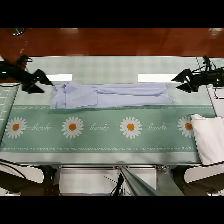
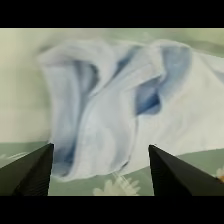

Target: Fold the shirts.

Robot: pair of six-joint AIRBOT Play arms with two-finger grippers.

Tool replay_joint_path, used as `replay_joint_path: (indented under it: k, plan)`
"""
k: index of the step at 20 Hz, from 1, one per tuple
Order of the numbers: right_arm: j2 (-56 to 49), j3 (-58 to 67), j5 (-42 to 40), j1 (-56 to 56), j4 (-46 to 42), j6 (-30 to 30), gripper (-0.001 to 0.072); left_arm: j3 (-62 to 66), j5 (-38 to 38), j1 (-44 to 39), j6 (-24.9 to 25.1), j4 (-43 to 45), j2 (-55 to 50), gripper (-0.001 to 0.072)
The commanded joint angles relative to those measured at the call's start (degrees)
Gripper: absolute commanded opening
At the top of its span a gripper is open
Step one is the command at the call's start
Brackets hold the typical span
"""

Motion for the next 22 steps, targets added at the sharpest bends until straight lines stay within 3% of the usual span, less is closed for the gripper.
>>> replay_joint_path:
  k: [1,4,6,9,12,13,14,15,16,18,22]
  plan:
    - [-0.31,-0.15,4.09,-3.28,-5.88,0.33,0.0619,-8.2,10.93,4.76,-1.14,5.75,11.93,0.0702]
    - [-2.32,-1.44,3.13,-1.46,-4.13,-0.44,0.0619,-27.8,28.89,2.23,1.51,-3.1,29.24,0.0702]
    - [-4.48,-1.44,2.82,0.87,-3.91,-0.48,0.0619,-39.8,35.52,-2.36,4.24,-8.7,39.6,0.0702]
    - [-7.34,-1.42,2.82,4.76,-3.1,-0.26,0.0619,-46.58,32.92,-9.29,5.01,-9.29,45.4,0.0702]
    - [-8.04,-1.4,1.22,8.11,-1.46,-0.17,0.0607,-46.77,31.28,-16.0,5.01,-9.49,43.76,0.0701]
    - [-8.07,-0.9,1.79,8.55,-1.14,-0.04,0.0538,-46.71,31.65,-17.84,4.98,-10.03,42.8,0.0699]
    - [-7.98,0.09,3.65,8.61,-1.11,-0.09,0.0212,-46.45,31.61,-19.3,4.98,-11.39,41.68,0.0673]
    - [-7.34,1.16,5.64,8.15,-1.33,-0.59,0.002,-46.23,31.63,-20.41,5.03,-13.53,40.68,0.0478]
    - [-6.01,1.95,6.99,7.61,-2.16,-0.96,0.0019,-45.88,31.67,-21.79,5.92,-15.43,39.69,0.0018]
    - [-1.09,2.21,7.91,6.34,-5.77,-0.9,0.0018,-45.11,33.05,-25.0,9.68,-19.78,37.94,0.0021]
    - [14.12,-0.74,12.52,5.7,-17.86,-1.18,0.0019,-39.6,33.88,-35.93,9.7,-20.92,30.05,0.002]
